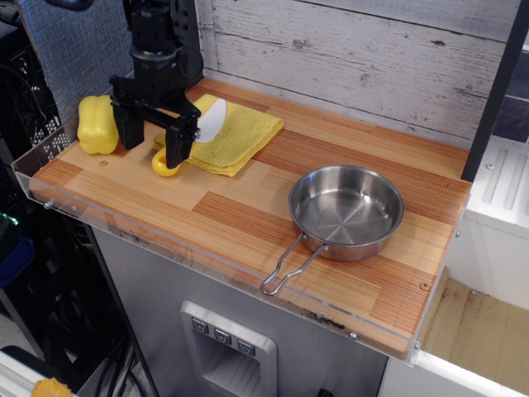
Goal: Place the knife in middle of yellow fabric and pot in the table.
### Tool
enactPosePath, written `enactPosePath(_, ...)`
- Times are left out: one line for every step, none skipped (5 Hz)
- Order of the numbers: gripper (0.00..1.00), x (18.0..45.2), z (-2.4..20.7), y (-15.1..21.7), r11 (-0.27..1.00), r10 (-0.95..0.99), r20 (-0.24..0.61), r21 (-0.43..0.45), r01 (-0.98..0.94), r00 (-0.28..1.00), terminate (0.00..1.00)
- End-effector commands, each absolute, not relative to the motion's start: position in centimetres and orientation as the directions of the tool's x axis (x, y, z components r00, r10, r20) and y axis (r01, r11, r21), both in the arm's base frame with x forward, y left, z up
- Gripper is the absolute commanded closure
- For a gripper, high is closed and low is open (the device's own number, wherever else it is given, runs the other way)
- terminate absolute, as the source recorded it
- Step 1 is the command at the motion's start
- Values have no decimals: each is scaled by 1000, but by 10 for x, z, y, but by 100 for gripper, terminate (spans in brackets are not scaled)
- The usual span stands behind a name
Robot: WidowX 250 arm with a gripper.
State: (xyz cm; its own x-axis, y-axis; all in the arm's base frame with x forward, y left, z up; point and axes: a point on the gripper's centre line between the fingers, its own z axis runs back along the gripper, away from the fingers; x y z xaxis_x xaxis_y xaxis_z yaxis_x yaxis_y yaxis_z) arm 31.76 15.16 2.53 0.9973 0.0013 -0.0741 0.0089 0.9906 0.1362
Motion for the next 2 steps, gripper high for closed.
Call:
enactPosePath(0,318,38,151,980,-9,-24,197,14,1000,0)
enactPosePath(100,317,38,152,980,-12,-28,199,17,1000,0)
